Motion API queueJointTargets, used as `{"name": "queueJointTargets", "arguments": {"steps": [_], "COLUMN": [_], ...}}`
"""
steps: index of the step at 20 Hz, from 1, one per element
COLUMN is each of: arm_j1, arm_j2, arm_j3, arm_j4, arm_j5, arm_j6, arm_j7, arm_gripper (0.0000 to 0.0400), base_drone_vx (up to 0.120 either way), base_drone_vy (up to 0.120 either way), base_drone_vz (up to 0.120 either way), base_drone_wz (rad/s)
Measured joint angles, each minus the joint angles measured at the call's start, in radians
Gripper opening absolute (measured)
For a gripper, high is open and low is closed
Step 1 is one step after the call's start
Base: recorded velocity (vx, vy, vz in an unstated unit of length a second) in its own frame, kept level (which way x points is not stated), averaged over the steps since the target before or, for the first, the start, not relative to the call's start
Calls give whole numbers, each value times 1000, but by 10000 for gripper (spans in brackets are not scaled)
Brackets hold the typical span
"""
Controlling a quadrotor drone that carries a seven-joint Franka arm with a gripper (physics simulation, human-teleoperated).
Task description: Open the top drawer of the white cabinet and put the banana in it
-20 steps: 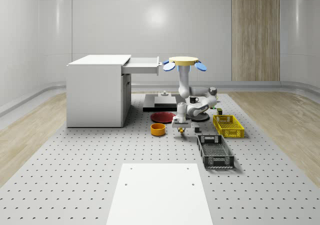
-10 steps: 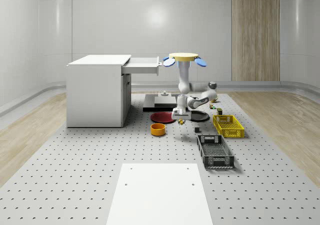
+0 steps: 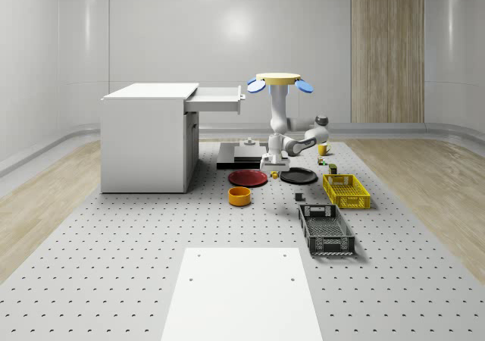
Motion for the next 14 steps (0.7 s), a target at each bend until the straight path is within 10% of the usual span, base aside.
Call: {"name": "queueJointTargets", "arguments": {"steps": [14], "arm_j1": [2], "arm_j2": [-11], "arm_j3": [-2], "arm_j4": [0], "arm_j5": [-6], "arm_j6": [9], "arm_j7": [0], "arm_gripper": [200], "base_drone_vx": [-120], "base_drone_vy": [0], "base_drone_vz": [120], "base_drone_wz": [0]}}
